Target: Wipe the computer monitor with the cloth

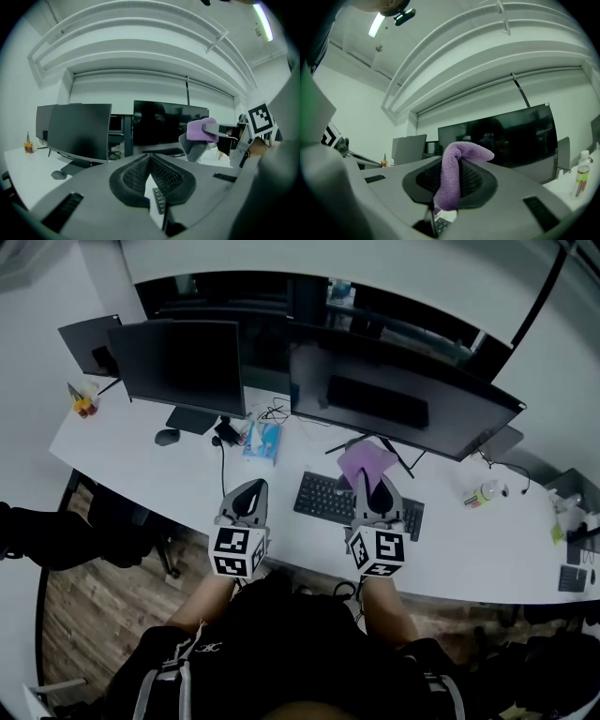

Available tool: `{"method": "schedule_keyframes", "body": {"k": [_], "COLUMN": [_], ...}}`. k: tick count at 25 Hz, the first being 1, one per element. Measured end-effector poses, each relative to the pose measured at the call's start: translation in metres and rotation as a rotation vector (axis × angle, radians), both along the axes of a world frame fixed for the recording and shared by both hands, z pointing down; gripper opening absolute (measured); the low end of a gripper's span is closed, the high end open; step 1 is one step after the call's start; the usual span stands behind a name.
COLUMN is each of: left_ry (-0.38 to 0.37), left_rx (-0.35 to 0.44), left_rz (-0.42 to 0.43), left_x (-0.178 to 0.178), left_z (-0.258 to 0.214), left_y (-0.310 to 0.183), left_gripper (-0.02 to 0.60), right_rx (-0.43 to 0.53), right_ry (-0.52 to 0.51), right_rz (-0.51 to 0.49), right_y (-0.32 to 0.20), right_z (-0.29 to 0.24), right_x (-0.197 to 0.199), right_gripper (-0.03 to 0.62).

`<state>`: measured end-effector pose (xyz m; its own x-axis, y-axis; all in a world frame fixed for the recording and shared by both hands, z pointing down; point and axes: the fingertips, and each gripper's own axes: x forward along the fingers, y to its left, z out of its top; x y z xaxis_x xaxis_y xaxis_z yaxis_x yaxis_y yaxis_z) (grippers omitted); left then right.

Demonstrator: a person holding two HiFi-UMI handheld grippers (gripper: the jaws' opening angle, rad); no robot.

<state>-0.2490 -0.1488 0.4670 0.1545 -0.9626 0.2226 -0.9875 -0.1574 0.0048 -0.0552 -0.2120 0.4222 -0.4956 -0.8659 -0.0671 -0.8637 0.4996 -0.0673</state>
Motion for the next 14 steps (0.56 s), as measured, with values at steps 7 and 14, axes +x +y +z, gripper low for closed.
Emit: {"method": "schedule_keyframes", "body": {"k": [7, 14], "left_ry": [-0.023, -0.031], "left_rx": [0.024, 0.033], "left_rz": [0.022, 0.006], "left_x": [0.016, 0.026], "left_z": [-0.006, -0.007], "left_y": [0.005, 0.010], "left_gripper": [0.014, 0.014], "right_rx": [0.020, 0.025], "right_ry": [-0.028, -0.023], "right_rz": [-0.006, -0.038], "right_y": [0.017, 0.023], "right_z": [0.003, 0.006], "right_x": [0.012, 0.017], "right_gripper": [0.084, 0.084]}}
